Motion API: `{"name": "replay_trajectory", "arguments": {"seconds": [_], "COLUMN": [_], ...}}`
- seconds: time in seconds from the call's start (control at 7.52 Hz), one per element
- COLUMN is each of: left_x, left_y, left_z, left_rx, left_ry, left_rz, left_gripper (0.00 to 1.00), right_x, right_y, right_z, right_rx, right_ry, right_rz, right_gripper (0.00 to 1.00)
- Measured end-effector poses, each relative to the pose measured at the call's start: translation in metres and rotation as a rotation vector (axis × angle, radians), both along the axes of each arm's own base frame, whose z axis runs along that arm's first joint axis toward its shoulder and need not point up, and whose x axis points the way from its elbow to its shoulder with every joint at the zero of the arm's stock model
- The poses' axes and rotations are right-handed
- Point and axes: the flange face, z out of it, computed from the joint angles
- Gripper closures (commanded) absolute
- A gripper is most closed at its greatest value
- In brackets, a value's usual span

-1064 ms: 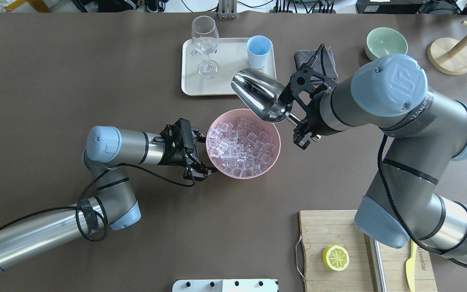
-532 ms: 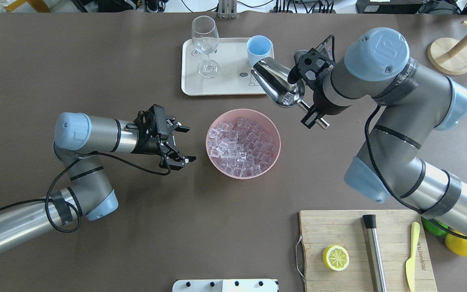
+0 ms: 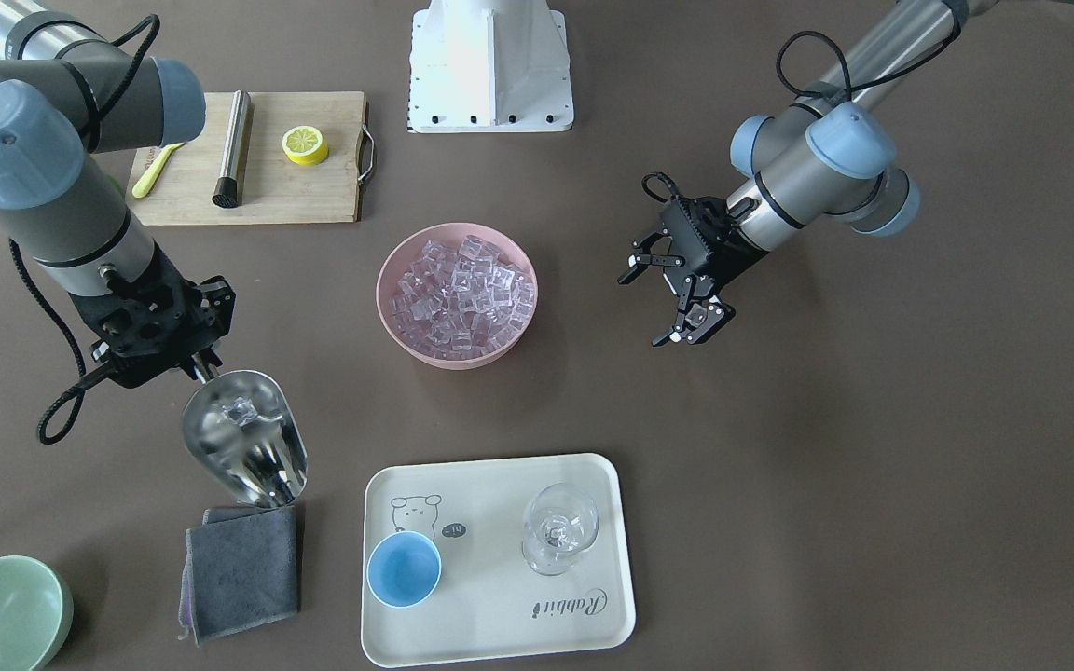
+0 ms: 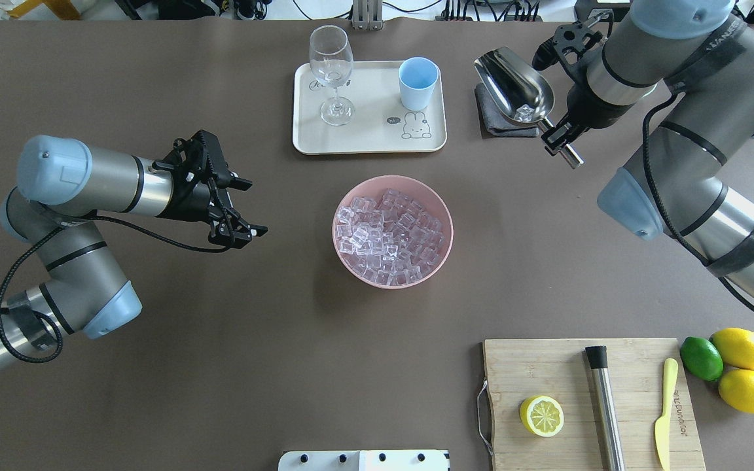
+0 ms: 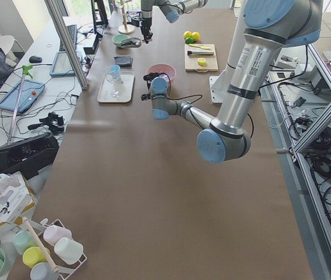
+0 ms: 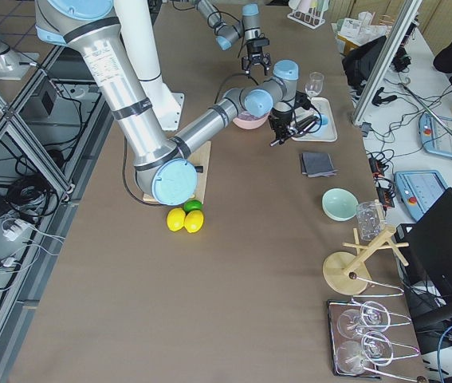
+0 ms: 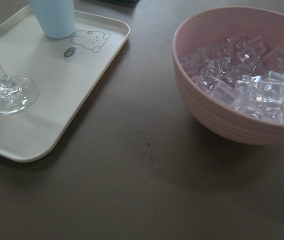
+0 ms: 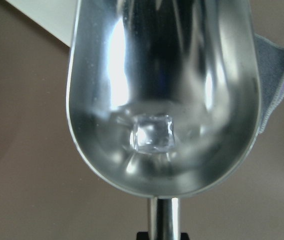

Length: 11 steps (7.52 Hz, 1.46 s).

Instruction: Put ice in cup with scoop

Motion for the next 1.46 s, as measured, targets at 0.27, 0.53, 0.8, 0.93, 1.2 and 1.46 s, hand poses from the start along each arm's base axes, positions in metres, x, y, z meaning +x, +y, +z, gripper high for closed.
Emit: {"name": "replay_trajectory", "arguments": {"seconds": [0.27,0.53,0.8,0.93,1.2,1.46], "left_x": [-0.037,-0.073,-0.126,-0.161,-0.242,-0.331], "left_y": [-0.014,-0.034,-0.06,-0.075,-0.094,-0.086], "left_z": [-0.01,-0.011,0.01,0.029,0.079,0.14], "left_rx": [-0.092,-0.191,-0.347,-0.439,-0.638,-0.885], "left_ry": [-0.104,-0.19,-0.262,-0.298,-0.361,-0.362], "left_rz": [-0.054,-0.096,-0.108,-0.138,-0.23,-0.286], "left_gripper": [0.02,0.02,0.02,0.02,0.02,0.02], "right_x": [0.022,0.011,-0.01,-0.02,-0.037,-0.056], "right_y": [-0.027,-0.05,-0.08,-0.093,-0.11,-0.102], "right_z": [0.033,0.032,-0.017,-0.046,-0.093,-0.125], "right_rx": [-0.125,-0.277,-0.388,-0.438,-0.543,-0.611], "right_ry": [0.005,-0.029,-0.022,-0.008,0.029,0.094], "right_rz": [0.065,0.107,0.11,0.106,0.094,0.046], "right_gripper": [1.0,1.0,1.0,1.0,1.0,1.0]}}
